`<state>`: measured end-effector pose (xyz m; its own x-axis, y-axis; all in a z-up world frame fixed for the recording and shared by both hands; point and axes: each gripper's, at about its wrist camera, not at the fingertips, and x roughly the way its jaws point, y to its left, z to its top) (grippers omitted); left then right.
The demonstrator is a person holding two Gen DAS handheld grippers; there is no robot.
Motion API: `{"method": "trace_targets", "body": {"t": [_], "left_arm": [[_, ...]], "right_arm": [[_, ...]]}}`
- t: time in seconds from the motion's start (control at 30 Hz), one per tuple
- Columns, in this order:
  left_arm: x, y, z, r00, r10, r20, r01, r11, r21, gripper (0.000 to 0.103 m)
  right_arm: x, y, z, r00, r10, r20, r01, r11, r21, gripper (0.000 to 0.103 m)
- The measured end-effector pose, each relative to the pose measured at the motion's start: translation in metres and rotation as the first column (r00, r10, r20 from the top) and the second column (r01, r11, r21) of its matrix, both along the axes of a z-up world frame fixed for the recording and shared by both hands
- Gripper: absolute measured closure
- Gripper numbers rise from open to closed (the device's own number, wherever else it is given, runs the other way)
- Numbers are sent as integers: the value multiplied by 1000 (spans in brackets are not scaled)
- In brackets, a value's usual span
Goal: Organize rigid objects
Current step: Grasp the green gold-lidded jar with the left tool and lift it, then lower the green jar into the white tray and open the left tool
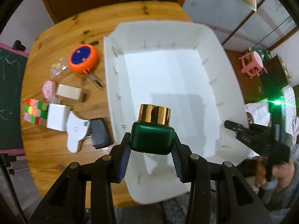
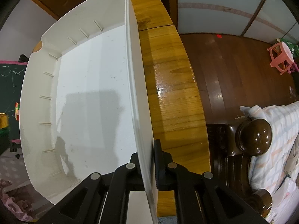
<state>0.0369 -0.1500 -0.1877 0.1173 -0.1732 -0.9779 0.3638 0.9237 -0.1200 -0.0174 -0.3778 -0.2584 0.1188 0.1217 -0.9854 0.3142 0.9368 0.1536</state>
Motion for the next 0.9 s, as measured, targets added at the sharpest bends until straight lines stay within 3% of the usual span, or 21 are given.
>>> {"method": "trace_targets", "body": {"t": [0.37,0.47,0.7,0.9], "left_arm": [[6,-28,-55,997,-69,-25,72,991,113,59],[4,-41,-57,992,-123,7,121,981,152,58],[7,-55,-67,991,-137,0,134,974,182,58],[9,-63,-68,991,-133,-13,133,973,188,52]], "right_arm": [[0,5,2,1000,20,16,-20,999,-34,99],[1,5,2,1000,20,13,-20,999,-34,99],[1,6,2,1000,22,9,-22,999,-28,99],[2,8,3,999,35,7,-35,999,-33,99]]}}
